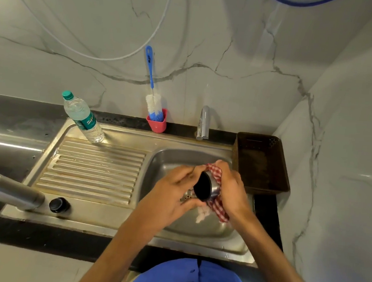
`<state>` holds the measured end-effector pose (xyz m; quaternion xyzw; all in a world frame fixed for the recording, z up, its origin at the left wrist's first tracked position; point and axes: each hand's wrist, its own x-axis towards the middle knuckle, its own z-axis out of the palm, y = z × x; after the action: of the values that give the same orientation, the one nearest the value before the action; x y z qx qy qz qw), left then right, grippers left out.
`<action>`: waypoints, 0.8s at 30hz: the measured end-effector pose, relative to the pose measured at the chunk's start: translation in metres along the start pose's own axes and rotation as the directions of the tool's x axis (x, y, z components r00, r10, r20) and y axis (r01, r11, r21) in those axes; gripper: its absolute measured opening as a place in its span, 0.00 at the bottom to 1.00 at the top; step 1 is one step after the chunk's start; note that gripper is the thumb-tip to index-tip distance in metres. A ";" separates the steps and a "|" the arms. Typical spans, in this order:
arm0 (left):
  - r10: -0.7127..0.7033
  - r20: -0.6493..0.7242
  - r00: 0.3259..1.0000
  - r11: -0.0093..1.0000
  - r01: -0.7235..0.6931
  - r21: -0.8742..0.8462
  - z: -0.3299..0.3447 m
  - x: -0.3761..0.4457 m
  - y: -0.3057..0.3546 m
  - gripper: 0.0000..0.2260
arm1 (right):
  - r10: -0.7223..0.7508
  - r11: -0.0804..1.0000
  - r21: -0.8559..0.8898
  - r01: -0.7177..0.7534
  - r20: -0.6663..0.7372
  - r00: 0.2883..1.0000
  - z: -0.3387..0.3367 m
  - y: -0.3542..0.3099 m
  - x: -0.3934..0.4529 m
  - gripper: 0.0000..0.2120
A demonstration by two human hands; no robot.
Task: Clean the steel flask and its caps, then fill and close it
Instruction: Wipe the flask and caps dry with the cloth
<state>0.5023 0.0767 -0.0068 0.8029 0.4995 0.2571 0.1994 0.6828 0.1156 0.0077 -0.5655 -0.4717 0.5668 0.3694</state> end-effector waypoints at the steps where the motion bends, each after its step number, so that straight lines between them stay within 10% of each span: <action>1: 0.052 0.012 0.999 0.998 -0.052 0.037 0.000 0.000 -0.003 0.33 | 0.064 0.997 0.027 -0.066 0.054 0.996 -0.003 -0.002 -0.001 0.22; 10: -0.200 0.073 0.977 0.911 0.213 -0.353 -0.018 -0.005 0.020 0.47 | 0.207 0.888 0.411 -0.206 0.044 0.977 0.011 -0.003 -0.019 0.22; 14: -0.390 -0.161 0.907 0.904 0.343 -0.256 -0.011 -0.007 0.033 0.38 | -0.040 0.989 0.136 0.059 -0.140 0.989 0.014 0.001 -0.020 0.23; 20: -0.431 0.186 0.883 0.552 0.420 -0.720 -0.009 -0.002 0.040 0.28 | -0.488 0.869 -0.217 0.444 -0.231 0.842 0.005 0.015 -0.022 0.19; 24: -0.304 0.147 0.941 0.676 0.322 -0.663 -0.009 -0.003 0.031 0.31 | -0.623 0.759 -0.347 0.551 -0.143 0.769 -0.007 0.015 -0.021 0.19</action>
<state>0.5177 0.0618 0.0172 0.5802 0.4982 0.3734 0.5251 0.6933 0.0921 0.0005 -0.5011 -0.6520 0.2709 0.5004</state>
